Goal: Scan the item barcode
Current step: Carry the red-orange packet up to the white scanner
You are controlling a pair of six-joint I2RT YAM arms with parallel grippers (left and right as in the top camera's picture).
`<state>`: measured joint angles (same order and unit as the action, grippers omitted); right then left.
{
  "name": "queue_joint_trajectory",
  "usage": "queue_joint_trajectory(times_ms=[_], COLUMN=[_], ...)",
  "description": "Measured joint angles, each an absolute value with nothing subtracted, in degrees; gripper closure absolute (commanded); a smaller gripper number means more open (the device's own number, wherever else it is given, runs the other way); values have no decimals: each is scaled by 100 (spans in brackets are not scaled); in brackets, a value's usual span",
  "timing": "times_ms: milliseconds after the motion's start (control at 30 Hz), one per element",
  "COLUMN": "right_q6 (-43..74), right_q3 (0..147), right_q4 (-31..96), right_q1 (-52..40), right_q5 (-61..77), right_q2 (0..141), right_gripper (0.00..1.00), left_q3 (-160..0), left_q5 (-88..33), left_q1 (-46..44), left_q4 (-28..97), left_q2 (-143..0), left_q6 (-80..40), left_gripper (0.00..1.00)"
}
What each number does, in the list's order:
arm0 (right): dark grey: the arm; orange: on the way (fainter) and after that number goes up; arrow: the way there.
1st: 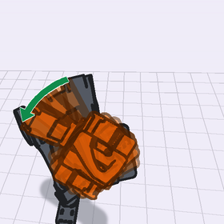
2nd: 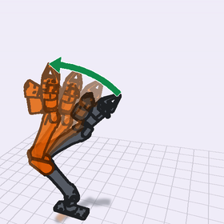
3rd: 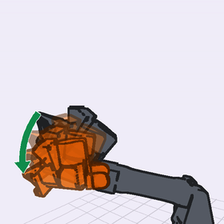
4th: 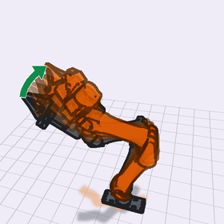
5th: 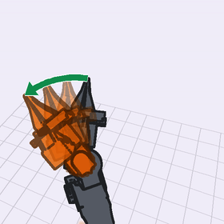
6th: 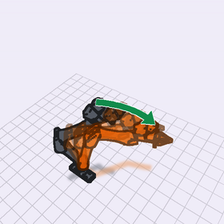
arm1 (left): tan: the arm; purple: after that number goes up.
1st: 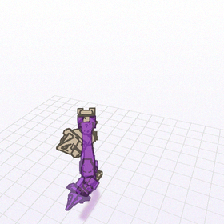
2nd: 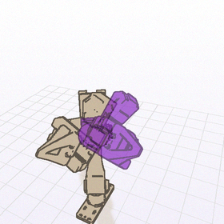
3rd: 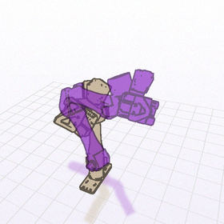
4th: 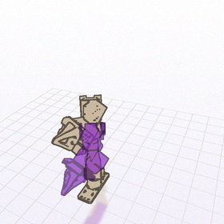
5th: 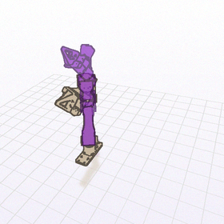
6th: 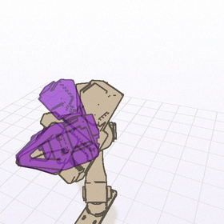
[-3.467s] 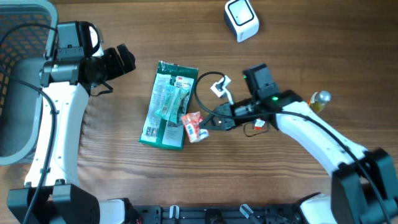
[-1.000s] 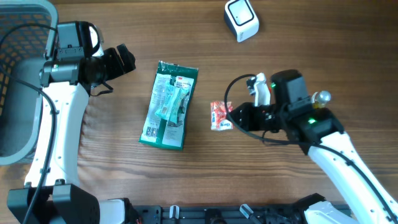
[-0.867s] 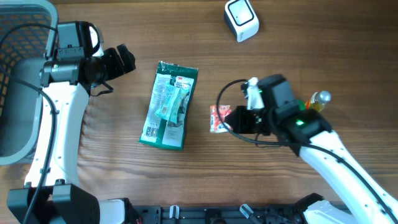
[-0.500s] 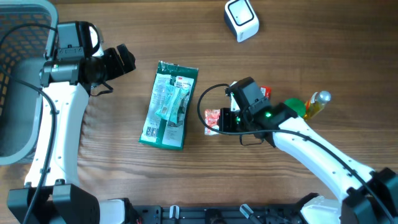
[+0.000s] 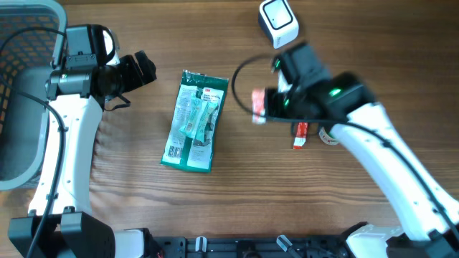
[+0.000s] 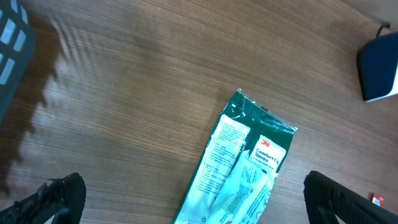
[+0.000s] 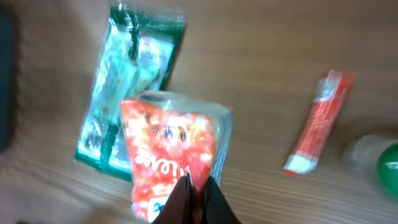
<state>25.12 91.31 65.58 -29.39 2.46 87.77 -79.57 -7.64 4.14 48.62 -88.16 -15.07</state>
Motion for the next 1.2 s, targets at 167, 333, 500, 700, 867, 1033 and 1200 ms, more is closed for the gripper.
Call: queue_joint_trajectory(times_ms=[167,333,500,700,867,1033,1200], right_q6=[1855,1192,353,-1678,-3153,-3699,-3621], right_q3=[10777,10820,10816,10803,10803,10803,10803], right_q4=[6751,6031,4700,2593,1081,709,674], right_q1=[-2877,-2877,-2877,-2877,-2860,-2661,-2453], right_q5=[-1052,-2512,-3767,-4748,-5253,-5374,-5054], right_q2=[9271,10130,11161,12324,12833,13150,13305], right_gripper=[96,96,96,96,96,96,96], left_q3=[-7957,-7957,-7957,-7957,-7957,-7957,-7957], left_q5=[-764,-764,-766,-764,-764,-764,-764], left_q1=[414,414,414,414,414,414,414], left_q4=[4862,4862,4864,4864,4864,4864,4862], left_q2=[-8816,-8816,-8816,-8818,-8816,-8816,-8816], left_q6=[-1507,-1507,-1507,-1507,-1507,-1507,-1505], left_gripper=[0,0,0,0,0,0,0])
